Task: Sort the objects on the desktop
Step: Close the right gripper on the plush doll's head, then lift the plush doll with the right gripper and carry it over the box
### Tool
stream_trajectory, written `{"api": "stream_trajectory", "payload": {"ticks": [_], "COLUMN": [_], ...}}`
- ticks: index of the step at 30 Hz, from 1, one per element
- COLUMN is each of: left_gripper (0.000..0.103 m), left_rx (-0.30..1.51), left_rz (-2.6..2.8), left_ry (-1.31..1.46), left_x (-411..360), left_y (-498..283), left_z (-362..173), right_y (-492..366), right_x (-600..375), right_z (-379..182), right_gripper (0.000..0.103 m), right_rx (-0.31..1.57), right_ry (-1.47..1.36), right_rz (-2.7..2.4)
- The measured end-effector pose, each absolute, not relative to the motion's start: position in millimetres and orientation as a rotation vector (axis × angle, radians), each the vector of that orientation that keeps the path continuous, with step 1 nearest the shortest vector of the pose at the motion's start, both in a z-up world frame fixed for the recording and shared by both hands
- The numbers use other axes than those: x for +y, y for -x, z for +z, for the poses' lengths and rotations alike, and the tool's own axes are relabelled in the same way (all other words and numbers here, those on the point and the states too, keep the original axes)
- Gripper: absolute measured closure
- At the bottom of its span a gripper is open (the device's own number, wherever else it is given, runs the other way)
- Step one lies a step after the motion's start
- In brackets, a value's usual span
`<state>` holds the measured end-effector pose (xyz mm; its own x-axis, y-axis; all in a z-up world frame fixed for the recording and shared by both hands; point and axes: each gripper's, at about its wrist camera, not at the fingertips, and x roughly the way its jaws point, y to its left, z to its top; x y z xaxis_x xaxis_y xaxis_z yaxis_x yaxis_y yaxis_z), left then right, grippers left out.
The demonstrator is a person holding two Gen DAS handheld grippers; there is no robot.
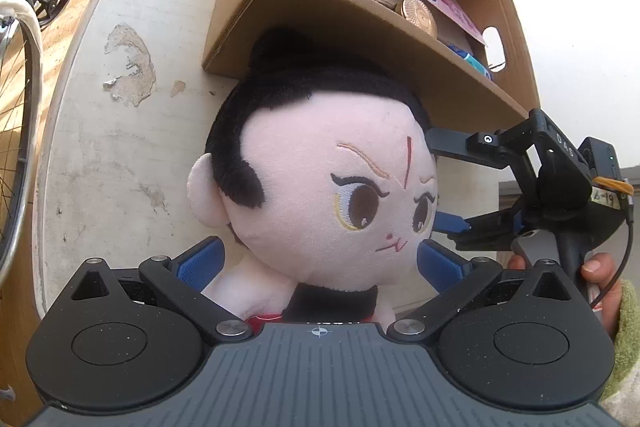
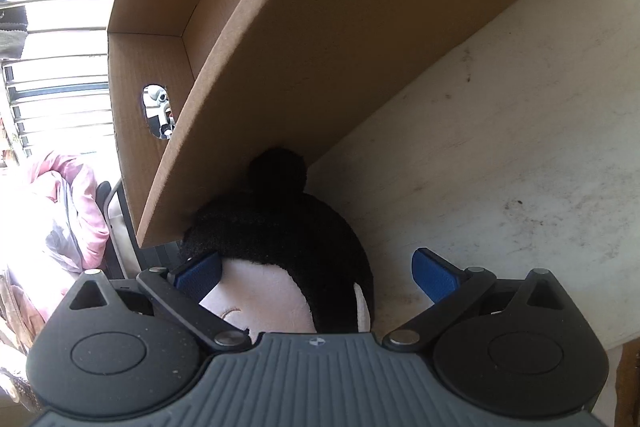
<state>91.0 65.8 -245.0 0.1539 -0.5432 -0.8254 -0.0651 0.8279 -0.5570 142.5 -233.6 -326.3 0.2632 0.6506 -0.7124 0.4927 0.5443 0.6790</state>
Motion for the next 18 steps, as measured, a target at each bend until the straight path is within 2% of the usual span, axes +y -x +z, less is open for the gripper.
{"api": "stream_trajectory", "payload": {"ticks": [8,18], "left_gripper": [0.000,0.000], "left_rx": [1.422,1.470], "left_rz": [-0.352,-0.312], "left_ry": [0.475,0.410], "left_x": [52,39], "left_y": [-100,-108], "left_z": [-244,-243], "right_y": [-158,-151], "right_x": [-198,-209], "right_z": [-315,-314], "right_gripper": [0.000,0.000], "right_rx": [1.424,1.438], "right_ry": [-0.932,-0.926], "right_rz": [0.292,0.324]}}
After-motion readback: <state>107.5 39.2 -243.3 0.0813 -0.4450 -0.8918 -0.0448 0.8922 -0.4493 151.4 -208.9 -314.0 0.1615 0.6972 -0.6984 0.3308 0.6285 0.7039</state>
